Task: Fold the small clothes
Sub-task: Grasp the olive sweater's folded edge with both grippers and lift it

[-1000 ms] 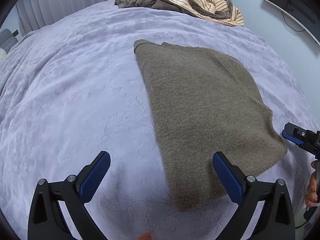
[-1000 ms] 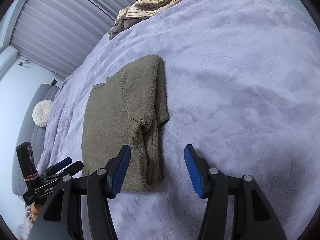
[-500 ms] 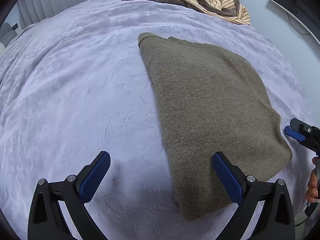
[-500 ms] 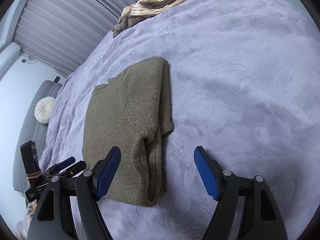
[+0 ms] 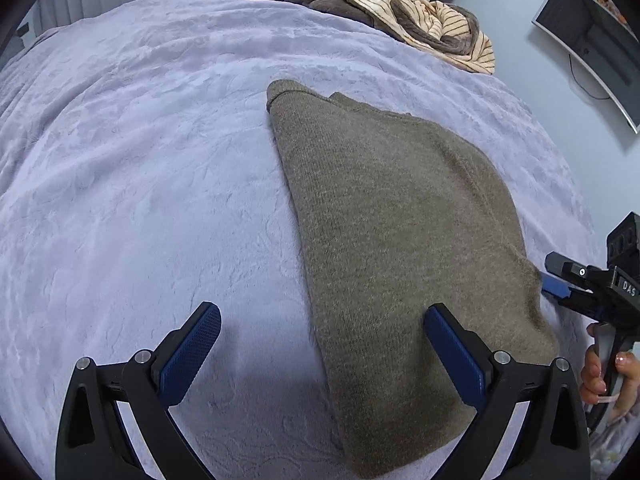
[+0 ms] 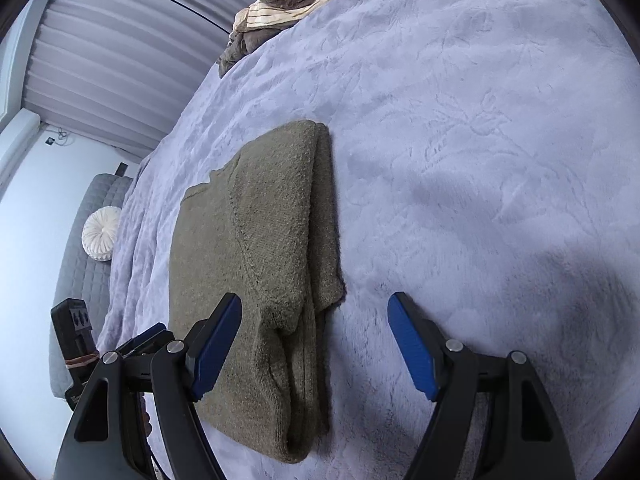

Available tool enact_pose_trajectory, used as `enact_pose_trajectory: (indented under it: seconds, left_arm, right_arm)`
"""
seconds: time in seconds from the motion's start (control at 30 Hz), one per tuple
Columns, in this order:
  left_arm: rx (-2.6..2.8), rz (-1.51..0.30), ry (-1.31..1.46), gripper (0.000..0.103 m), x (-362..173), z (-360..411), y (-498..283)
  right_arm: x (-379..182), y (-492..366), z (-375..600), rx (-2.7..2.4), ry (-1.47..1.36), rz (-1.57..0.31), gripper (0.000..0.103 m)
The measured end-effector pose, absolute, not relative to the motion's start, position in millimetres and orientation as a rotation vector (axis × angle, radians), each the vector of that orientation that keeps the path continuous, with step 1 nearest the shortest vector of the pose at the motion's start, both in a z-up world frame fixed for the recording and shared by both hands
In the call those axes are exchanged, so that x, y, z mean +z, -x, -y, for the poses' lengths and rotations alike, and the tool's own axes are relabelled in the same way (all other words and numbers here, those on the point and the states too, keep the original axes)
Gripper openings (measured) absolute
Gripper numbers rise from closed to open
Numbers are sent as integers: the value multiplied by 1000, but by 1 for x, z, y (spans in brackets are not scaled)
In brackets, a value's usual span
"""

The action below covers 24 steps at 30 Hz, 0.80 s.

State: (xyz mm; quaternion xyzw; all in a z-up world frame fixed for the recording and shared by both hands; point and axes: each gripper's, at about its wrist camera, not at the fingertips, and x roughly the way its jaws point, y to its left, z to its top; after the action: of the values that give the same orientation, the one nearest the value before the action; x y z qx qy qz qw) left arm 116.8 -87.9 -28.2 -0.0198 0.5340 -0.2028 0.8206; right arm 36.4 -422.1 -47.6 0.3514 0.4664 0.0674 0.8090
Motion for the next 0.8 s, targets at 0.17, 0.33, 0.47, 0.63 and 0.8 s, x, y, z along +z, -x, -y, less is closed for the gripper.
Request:
enact_pose_trajectory:
  seconds: [0.17,0.33,0.47,0.63,0.8]
  left_arm:
    - [-490,-1164,204,102,-34,77,-142]
    - [-493,-1217,258,102,-54,76,-158]
    - [-535,-1241,297,102,-65,85,-164]
    - [-568,-1243,281,102,-69,101,-168]
    - [-579,-1231,292,102,-75,108,-171]
  right_arm:
    - [-49,-46,427,165,-771,-1003,78]
    - [-51,-57,428,183,-780,-1017,78]
    - [-56,-68,424,206,-777,-1045,78]
    - [-60,-86,416,236,-743,-1072,79]
    - [-66,-99,407,257,-731,-1090,79]
